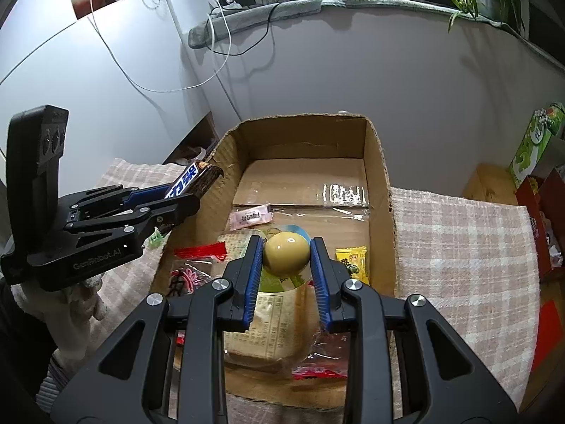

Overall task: Organize snacks
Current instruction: 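Carry both candies into the box and open both grippers, then move both grippers back from the box over the remaining candies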

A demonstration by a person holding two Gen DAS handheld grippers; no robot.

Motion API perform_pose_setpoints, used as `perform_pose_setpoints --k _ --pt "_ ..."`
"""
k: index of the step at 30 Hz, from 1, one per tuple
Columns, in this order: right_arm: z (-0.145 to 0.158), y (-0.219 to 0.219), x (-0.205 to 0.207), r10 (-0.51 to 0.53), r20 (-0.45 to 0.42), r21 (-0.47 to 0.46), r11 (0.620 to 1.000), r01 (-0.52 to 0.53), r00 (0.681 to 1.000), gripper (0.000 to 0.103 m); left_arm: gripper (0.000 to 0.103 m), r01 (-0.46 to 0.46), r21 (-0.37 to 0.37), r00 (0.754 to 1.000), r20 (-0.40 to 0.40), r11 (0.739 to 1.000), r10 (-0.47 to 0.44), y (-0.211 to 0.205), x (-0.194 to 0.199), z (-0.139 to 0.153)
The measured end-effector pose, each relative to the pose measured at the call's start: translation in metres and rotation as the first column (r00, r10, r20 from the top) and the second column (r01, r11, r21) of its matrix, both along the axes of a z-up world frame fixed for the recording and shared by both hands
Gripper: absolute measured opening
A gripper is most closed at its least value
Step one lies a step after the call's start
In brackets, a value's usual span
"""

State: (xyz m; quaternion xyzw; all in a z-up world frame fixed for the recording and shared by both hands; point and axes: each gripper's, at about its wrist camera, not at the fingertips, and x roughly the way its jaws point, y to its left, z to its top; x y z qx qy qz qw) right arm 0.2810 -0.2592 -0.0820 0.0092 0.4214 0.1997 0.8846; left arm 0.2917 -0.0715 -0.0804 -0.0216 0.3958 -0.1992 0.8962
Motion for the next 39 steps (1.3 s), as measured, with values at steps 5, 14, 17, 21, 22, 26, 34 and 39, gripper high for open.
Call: perform_pose_setpoints --k 5,14,17,21,22,26,34,39 --pt "-0.002 0.0 0.001 -0.003 -0.005 0.002 1.0 0.003 1.0 0.028 0.027 0.011 -0.001 1.0 0.007 1.0 -0.011 -0.006 0.002 0.001" --pt "-0.001 0.001 0.0 -0.003 0.004 -0.022 1.0 0.003 1.0 0.034 0.027 0.029 0.005 1.0 0.002 1.0 -0.029 -0.016 0.002 0.001" --pt "0.0 -0.001 -0.002 -0.017 0.02 -0.029 0.999 0.018 1.0 0.066 0.042 0.028 0.01 1.0 -0.003 1.0 -0.028 -0.019 0.002 0.001" --pt "0.002 -0.001 -0.004 -0.012 0.023 -0.033 0.999 0.013 1.0 0.066 0.045 0.026 0.012 1.0 0.001 1.0 -0.026 -0.021 0.001 0.002" --pt "0.002 -0.001 -0.004 -0.011 0.023 -0.035 0.999 0.012 1.0 0.066 0.045 0.027 0.015 1.0 0.002 1.0 -0.027 -0.021 0.001 0.002" --pt "0.003 0.0 -0.006 -0.011 0.022 -0.039 0.999 0.012 1.0 0.066 0.045 0.026 0.014 1.0 0.002 1.0 -0.026 -0.022 -0.001 0.002" --pt "0.008 0.005 -0.013 -0.005 0.026 -0.041 0.999 0.006 1.0 0.066 0.045 0.022 0.007 1.0 0.005 1.0 -0.022 -0.019 -0.006 0.006" --pt "0.016 0.01 -0.026 -0.001 0.04 -0.04 0.999 0.002 0.999 0.066 0.045 0.019 0.002 1.0 0.017 1.0 -0.019 -0.014 -0.014 0.014"
